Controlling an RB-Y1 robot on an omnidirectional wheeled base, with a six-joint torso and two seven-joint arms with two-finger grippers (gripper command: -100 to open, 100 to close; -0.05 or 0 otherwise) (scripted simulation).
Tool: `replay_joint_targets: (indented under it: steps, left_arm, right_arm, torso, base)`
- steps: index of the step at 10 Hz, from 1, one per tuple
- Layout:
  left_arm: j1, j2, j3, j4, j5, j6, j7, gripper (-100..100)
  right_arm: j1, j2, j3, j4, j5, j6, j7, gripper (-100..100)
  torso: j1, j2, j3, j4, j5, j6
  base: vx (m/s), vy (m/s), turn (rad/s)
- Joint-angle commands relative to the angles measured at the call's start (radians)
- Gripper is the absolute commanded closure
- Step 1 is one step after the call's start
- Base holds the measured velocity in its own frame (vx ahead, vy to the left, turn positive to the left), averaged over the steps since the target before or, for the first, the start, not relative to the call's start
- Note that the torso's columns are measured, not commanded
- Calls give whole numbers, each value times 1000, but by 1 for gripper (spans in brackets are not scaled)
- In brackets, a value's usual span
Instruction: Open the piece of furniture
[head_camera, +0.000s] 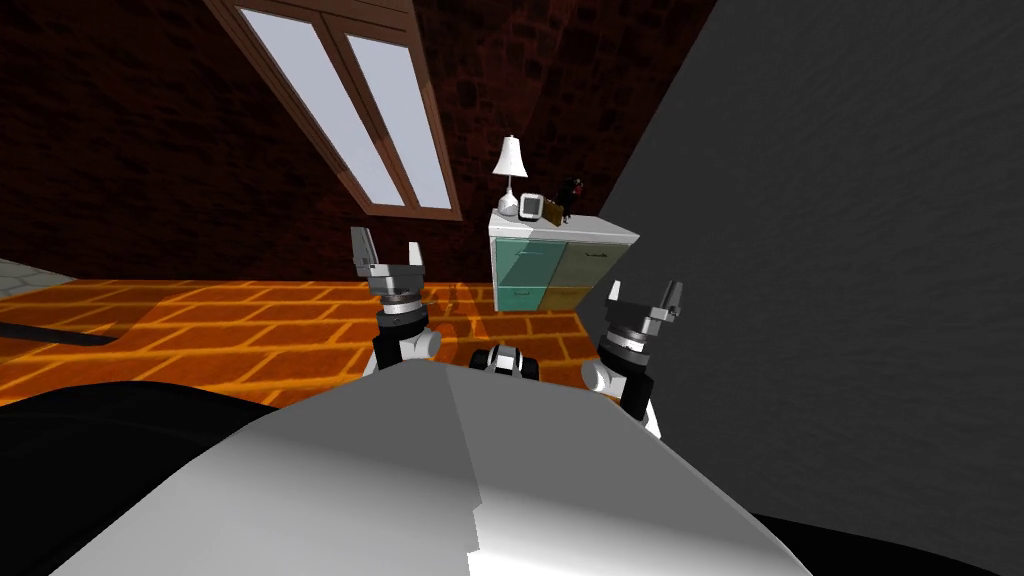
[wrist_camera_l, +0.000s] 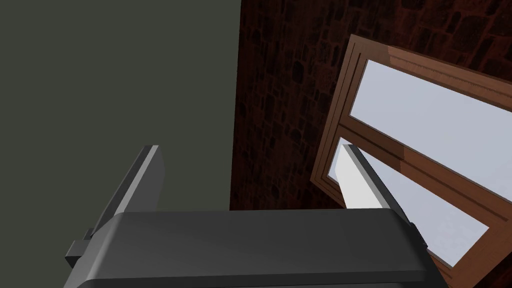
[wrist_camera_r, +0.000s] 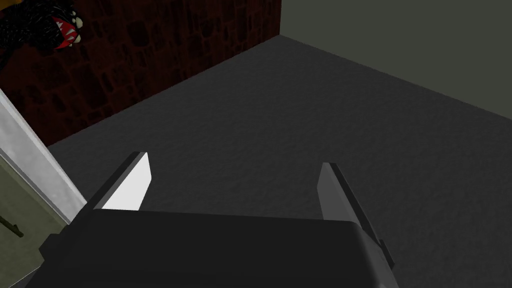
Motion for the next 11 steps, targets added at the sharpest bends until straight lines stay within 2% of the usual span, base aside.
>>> replay_joint_targets:
  steps: [1, 4, 5, 6, 7, 8, 9, 10, 11]
  left_arm:
    - [0, 0, 0, 0, 0, 0, 0, 0]
    - [0, 0, 0, 0, 0, 0, 0, 0]
    - [0, 0, 0, 0, 0, 0, 0, 0]
    - [0, 0, 0, 0, 0, 0, 0, 0]
    - [0, 0, 0, 0, 0, 0, 0, 0]
    - [0, 0, 0, 0, 0, 0, 0, 0]
    - [0, 0, 0, 0, 0, 0, 0, 0]
    - [0, 0, 0, 0, 0, 0, 0, 0]
    - [0, 0, 0, 0, 0, 0, 0, 0]
  right_arm:
    - [-6, -9, 0, 13, -36, -3, -62, -100]
    - [-14, -15, 3, 35, -101, -13, -147, -100]
    - [-14, -15, 3, 35, -101, -13, -162, -100]
    - [-18, -16, 4, 47, -136, -18, -198, -100]
    - [-18, -16, 4, 47, -136, -18, -216, -100]
    - [-23, -18, 6, 60, -172, -23, -249, -100]
    - [-23, -18, 6, 60, -172, -23, -271, -100]
    - [-27, -19, 7, 73, -209, -28, -303, -100]
    - [-27, -19, 7, 73, -209, -28, -327, -100]
  torso:
    - [0, 0, 0, 0, 0, -1]
    - [0, 0, 0, 0, 0, 0]
    - [0, -1, 0, 0, 0, -1]
    - [0, 0, 0, 0, 0, 0]
    - [0, 0, 0, 0, 0, -1]
    - [0, 0, 0, 0, 0, 0]
    - [0, 0, 0, 0, 0, -1]
    - [0, 0, 0, 0, 0, 0]
    - [0, 0, 0, 0, 0, -1]
  base:
    - [31, -1, 77]
    - [37, -3, 139]
    - [38, -2, 89]
    - [34, 0, 174]
    - [35, -3, 95]
    - [42, -3, 184]
    - [39, -5, 84]
    - [44, 2, 171]
    - [38, -6, 102]
